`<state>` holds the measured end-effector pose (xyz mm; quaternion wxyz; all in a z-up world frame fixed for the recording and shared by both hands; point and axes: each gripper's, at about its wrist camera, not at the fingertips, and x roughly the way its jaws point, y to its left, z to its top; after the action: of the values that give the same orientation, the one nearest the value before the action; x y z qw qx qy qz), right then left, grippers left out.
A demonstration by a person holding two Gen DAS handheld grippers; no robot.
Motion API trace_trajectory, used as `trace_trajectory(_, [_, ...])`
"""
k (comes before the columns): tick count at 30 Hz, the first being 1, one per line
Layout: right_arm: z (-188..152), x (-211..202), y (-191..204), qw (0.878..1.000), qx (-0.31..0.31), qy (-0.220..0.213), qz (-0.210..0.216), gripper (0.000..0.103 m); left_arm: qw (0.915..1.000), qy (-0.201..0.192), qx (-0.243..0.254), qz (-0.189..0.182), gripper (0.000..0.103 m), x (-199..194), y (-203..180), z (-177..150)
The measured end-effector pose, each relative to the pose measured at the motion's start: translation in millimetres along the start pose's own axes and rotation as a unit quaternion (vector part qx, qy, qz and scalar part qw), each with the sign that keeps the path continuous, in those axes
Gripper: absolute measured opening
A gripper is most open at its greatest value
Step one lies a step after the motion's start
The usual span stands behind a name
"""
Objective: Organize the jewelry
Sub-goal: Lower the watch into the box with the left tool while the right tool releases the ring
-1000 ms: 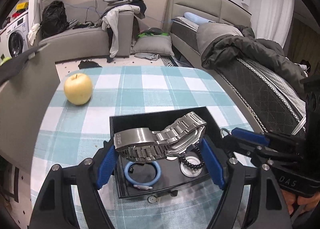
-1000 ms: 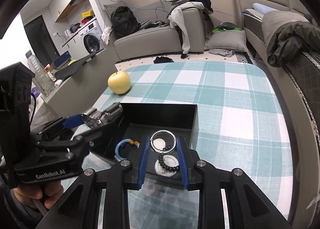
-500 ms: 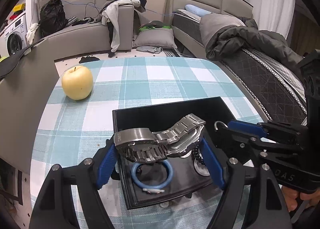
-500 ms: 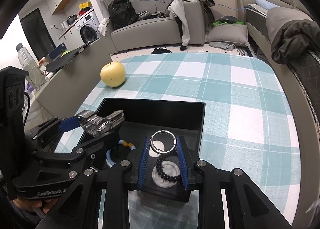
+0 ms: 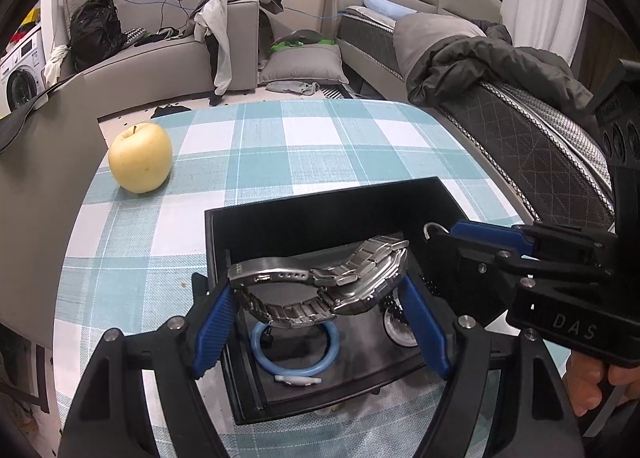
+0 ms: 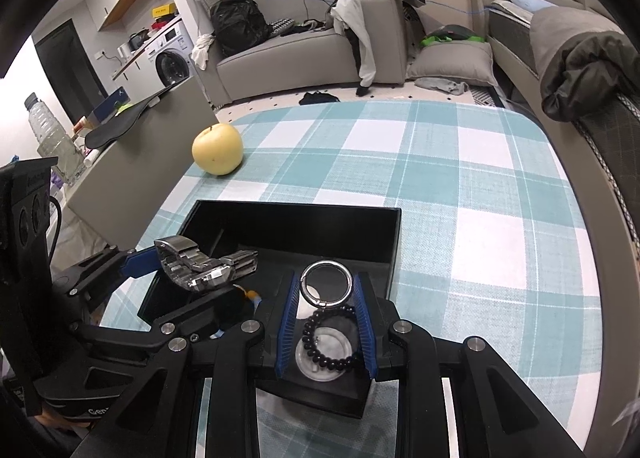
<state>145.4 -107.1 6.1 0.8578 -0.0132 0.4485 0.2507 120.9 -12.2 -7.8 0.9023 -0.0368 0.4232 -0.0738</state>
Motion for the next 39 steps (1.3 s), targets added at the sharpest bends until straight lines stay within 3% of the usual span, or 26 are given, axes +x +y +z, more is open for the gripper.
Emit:
trace_trajectory(9, [0.2, -1.1, 7.3, 0.999, -0.025, 0.016, -0.024, 0.027, 0.9995, 0.003, 0.025, 0.017, 0.075, -0.3, -8.3, -5.6])
trace_trajectory(26, [0.7, 4.7, 10.4, 0.999, -0.037, 0.019, -0.025, 0.027, 0.9975, 0.009, 0.062, 0.035, 0.075, 5.1, -17.7, -8.3])
trace_trajectory(31, [3.4, 8.8, 12.9, 0.998, -0.044, 0.023, -0.025, 0.027, 0.9984, 0.013, 0.053, 0.017, 0.075, 10.6, -15.8, -7.7])
trace_trajectory(39, [1.4, 16.0, 13.6, 0.998, -0.053, 0.037, -0.019, 0.024, 0.9978, 0.014, 0.061, 0.023, 0.075, 12.0, -17.3, -6.1])
